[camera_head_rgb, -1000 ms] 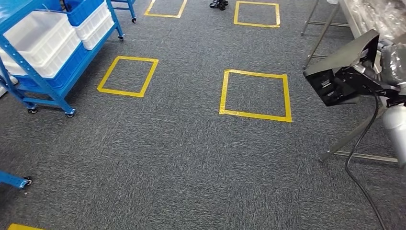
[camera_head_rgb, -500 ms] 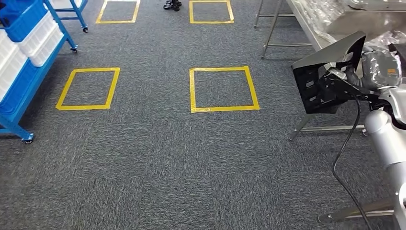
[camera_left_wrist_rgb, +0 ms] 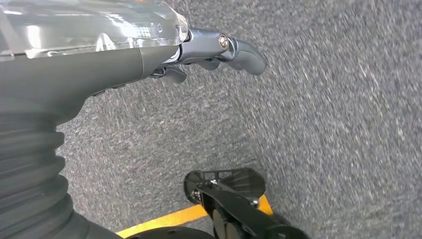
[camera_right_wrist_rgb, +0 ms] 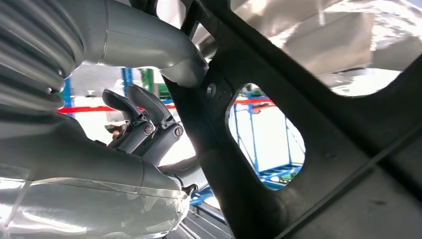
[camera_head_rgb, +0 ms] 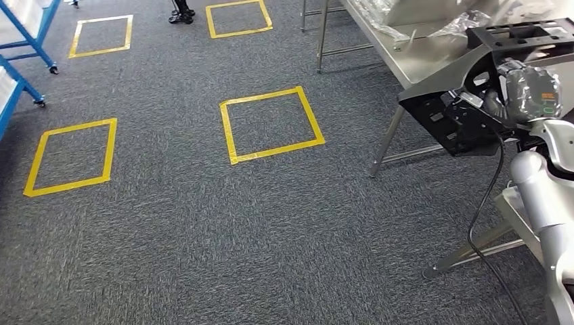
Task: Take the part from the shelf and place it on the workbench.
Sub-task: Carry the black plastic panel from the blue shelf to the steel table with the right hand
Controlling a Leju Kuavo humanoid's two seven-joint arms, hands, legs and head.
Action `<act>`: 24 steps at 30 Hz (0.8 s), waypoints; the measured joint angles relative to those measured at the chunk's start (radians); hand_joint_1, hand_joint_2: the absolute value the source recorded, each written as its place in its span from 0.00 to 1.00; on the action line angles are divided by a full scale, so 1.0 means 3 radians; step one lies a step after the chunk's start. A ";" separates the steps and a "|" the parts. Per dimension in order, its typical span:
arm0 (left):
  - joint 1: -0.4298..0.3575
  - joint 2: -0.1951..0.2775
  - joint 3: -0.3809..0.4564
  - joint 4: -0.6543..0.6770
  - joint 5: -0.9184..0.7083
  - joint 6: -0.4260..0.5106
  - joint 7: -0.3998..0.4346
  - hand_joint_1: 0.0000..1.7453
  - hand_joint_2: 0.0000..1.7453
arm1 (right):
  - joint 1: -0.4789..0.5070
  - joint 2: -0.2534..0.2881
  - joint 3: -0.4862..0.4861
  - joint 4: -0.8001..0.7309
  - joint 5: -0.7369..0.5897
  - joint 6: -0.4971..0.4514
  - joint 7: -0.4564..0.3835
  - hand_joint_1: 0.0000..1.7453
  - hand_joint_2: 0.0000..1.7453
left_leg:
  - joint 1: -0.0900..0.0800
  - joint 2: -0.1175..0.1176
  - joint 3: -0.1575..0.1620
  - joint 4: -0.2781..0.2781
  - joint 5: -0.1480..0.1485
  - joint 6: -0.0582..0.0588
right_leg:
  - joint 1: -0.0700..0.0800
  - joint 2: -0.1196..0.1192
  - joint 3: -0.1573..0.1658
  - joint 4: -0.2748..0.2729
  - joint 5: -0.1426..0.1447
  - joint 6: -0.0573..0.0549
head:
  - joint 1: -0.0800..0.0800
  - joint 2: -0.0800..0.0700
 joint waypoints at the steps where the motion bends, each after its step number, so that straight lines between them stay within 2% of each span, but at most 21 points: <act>1: 0.0001 -0.0002 0.0005 0.0000 0.0011 -0.0007 0.0014 0.00 1.00 | -0.0003 0.0018 -0.0001 0.0010 0.0019 0.0001 0.0002 1.00 1.00 | 0.0000 -0.0006 -0.0005 -0.0021 0.0060 0.0008 | 0.0006 0.0051 0.0000 0.0005 0.0000 -0.0001 | 0.0000 0.0000; 2: 0.0000 -0.0004 0.0010 0.0000 0.0020 -0.0011 0.0028 0.00 1.00 | -0.0011 0.0036 -0.0002 0.0022 0.0040 0.0004 0.0004 1.00 1.00 | -0.0001 -0.0028 0.0054 -0.0177 0.0178 0.0021 | 0.0007 0.0100 0.0000 0.0012 0.0000 0.0000 | 0.0000 0.0000; 4: 0.0000 -0.0007 0.0014 0.0002 0.0033 -0.0014 0.0046 0.00 1.00 | -0.0039 0.0074 -0.0003 0.0043 0.0077 0.0010 0.0011 1.00 1.00 | 0.0002 -0.0168 0.0254 -0.0651 0.0417 0.0050 | 0.0005 0.0194 -0.0009 0.0030 0.0001 0.0009 | 0.0000 0.0000; 5: 0.0000 -0.0007 0.0015 0.0004 0.0035 -0.0014 0.0052 0.00 1.00 | -0.0052 0.0097 -0.0003 0.0053 0.0087 0.0015 0.0013 1.00 1.00 | 0.0004 -0.0233 0.0329 -0.0824 0.0480 0.0059 | 0.0001 0.0237 -0.0020 0.0037 0.0005 0.0022 | 0.0000 0.0000; 6: -0.0001 -0.0007 0.0015 0.0006 0.0036 -0.0014 0.0056 0.00 1.00 | -0.0061 0.0114 -0.0004 0.0063 0.0092 0.0018 0.0015 1.00 1.00 | 0.0003 -0.0273 0.0368 -0.0915 0.0499 0.0066 | -0.0007 0.0280 -0.0034 0.0039 0.0013 0.0041 | 0.0000 0.0000; 7: -0.0004 -0.0008 0.0016 0.0007 0.0036 -0.0014 0.0059 0.00 1.00 | -0.0066 0.0127 -0.0007 0.0072 0.0094 0.0022 0.0015 1.00 1.00 | -0.0002 -0.0267 0.0378 -0.0938 0.0493 0.0074 | -0.0016 0.0322 -0.0047 0.0035 0.0026 0.0067 | 0.0001 0.0000; 8: -0.0009 -0.0011 0.0016 0.0008 0.0036 -0.0014 0.0062 0.00 1.00 | -0.0068 0.0131 -0.0011 0.0081 0.0096 0.0026 0.0015 1.00 1.00 | -0.0007 -0.0224 0.0383 -0.0955 0.0507 0.0086 | -0.0024 0.0366 -0.0057 0.0023 0.0043 0.0095 | 0.0001 0.0000; 9: -0.0016 -0.0017 0.0017 0.0008 0.0036 -0.0014 0.0065 0.00 1.00 | -0.0070 0.0130 -0.0018 0.0089 0.0098 0.0029 0.0014 1.00 1.00 | -0.0008 -0.0182 0.0389 -0.0979 0.0527 0.0103 | -0.0031 0.0368 -0.0069 0.0022 0.0046 0.0114 | 0.0002 0.0000; 10: -0.0022 -0.0024 0.0017 0.0008 0.0036 -0.0014 0.0069 0.00 1.00 | -0.0082 0.0126 -0.0027 0.0099 0.0104 0.0032 0.0012 1.00 1.00 | -0.0007 -0.0140 0.0397 -0.1013 0.0550 0.0125 | -0.0027 0.0308 -0.0095 0.0053 0.0020 0.0128 | 0.0004 0.0000; 11: -0.0025 -0.0031 0.0017 0.0008 0.0036 -0.0014 0.0072 0.00 1.00 | -0.0108 0.0126 -0.0035 0.0113 0.0113 0.0034 0.0007 1.00 1.00 | -0.0006 -0.0095 0.0403 -0.1046 0.0571 0.0144 | -0.0019 0.0206 -0.0149 0.0155 -0.0048 0.0138 | 0.0007 0.0000; 13: -0.0020 -0.0038 0.0018 0.0009 0.0039 -0.0013 0.0080 0.00 1.00 | -0.0172 0.0139 -0.0044 0.0155 0.0139 0.0034 -0.0015 1.00 1.00 | -0.0014 -0.0007 0.0403 -0.1072 0.0587 0.0164 | -0.0013 -0.0020 -0.0334 0.0546 -0.0260 0.0153 | 0.0014 0.0000; 14: -0.0016 -0.0041 0.0018 0.0009 0.0042 -0.0013 0.0085 0.00 1.00 | -0.0196 0.0149 -0.0044 0.0180 0.0149 0.0031 -0.0029 1.00 1.00 | -0.0017 0.0040 0.0402 -0.1070 0.0586 0.0166 | -0.0019 -0.0070 -0.0434 0.0766 -0.0348 0.0165 | 0.0015 0.0000; 15: -0.0015 -0.0045 0.0018 0.0009 0.0046 -0.0013 0.0088 0.00 1.00 | -0.0210 0.0158 -0.0044 0.0207 0.0160 0.0030 -0.0039 1.00 1.00 | -0.0017 0.0085 0.0401 -0.1068 0.0582 0.0164 | -0.0027 -0.0090 -0.0494 0.0906 -0.0383 0.0177 | 0.0015 0.0000; 16: -0.0015 -0.0050 0.0018 0.0009 0.0051 -0.0013 0.0090 0.00 1.00 | -0.0225 0.0165 -0.0044 0.0230 0.0171 0.0029 -0.0045 1.00 1.00 | -0.0016 0.0129 0.0401 -0.1063 0.0576 0.0161 | -0.0037 -0.0102 -0.0497 0.0930 -0.0361 0.0189 | 0.0016 0.0000; 17: -0.0017 -0.0057 0.0017 0.0009 0.0055 -0.0013 0.0091 0.00 1.00 | -0.0248 0.0172 -0.0044 0.0252 0.0183 0.0032 -0.0046 1.00 1.00 | -0.0013 0.0173 0.0402 -0.1056 0.0567 0.0153 | -0.0045 -0.0123 -0.0429 0.0816 -0.0284 0.0198 | 0.0016 0.0000; 18: -0.0018 -0.0065 0.0017 0.0009 0.0059 -0.0013 0.0091 0.00 1.00 | -0.0284 0.0178 -0.0044 0.0269 0.0197 0.0040 -0.0043 1.00 1.00 | -0.0012 0.0213 0.0403 -0.1043 0.0555 0.0141 | -0.0050 -0.0177 -0.0303 0.0593 -0.0175 0.0206 | 0.0016 0.0000; 19: -0.0018 -0.0070 0.0017 0.0010 0.0061 -0.0013 0.0091 0.00 1.00 | -0.0331 0.0184 -0.0043 0.0283 0.0209 0.0055 -0.0036 1.00 1.00 | -0.0018 0.0249 0.0404 -0.1028 0.0540 0.0127 | -0.0042 -0.0268 -0.0174 0.0361 -0.0097 0.0203 | 0.0016 0.0000; 20: -0.0020 -0.0075 0.0017 0.0012 0.0063 -0.0013 0.0090 0.00 1.00 | -0.0385 0.0191 -0.0043 0.0296 0.0219 0.0075 -0.0028 1.00 1.00 | -0.0027 0.0283 0.0405 -0.1011 0.0523 0.0109 | -0.0033 -0.0343 -0.0074 0.0174 -0.0041 0.0187 | 0.0015 0.0000; 21: -0.0021 -0.0078 0.0017 0.0014 0.0064 -0.0013 0.0090 0.00 1.00 | -0.0436 0.0198 -0.0043 0.0308 0.0231 0.0097 -0.0019 1.00 1.00 | -0.0037 0.0315 0.0409 -0.0998 0.0508 0.0091 | -0.0020 -0.0393 -0.0020 0.0070 -0.0021 0.0164 | 0.0015 0.0000; 22: -0.0023 -0.0079 0.0017 0.0017 0.0064 -0.0013 0.0090 0.00 1.00 | -0.0479 0.0204 -0.0043 0.0320 0.0243 0.0116 -0.0012 1.00 1.00 | -0.0046 0.0349 0.0415 -0.0994 0.0496 0.0072 | -0.0006 -0.0401 -0.0013 0.0046 -0.0032 0.0135 | 0.0015 0.0000; 24: -0.0028 -0.0082 0.0017 0.0018 0.0062 -0.0013 0.0090 0.00 1.00 | -0.0545 0.0212 -0.0042 0.0343 0.0264 0.0137 -0.0003 1.00 1.00 | -0.0043 0.0403 0.0426 -0.0987 0.0473 0.0036 | -0.0007 -0.0311 -0.0019 0.0042 -0.0020 0.0085 | 0.0015 0.0000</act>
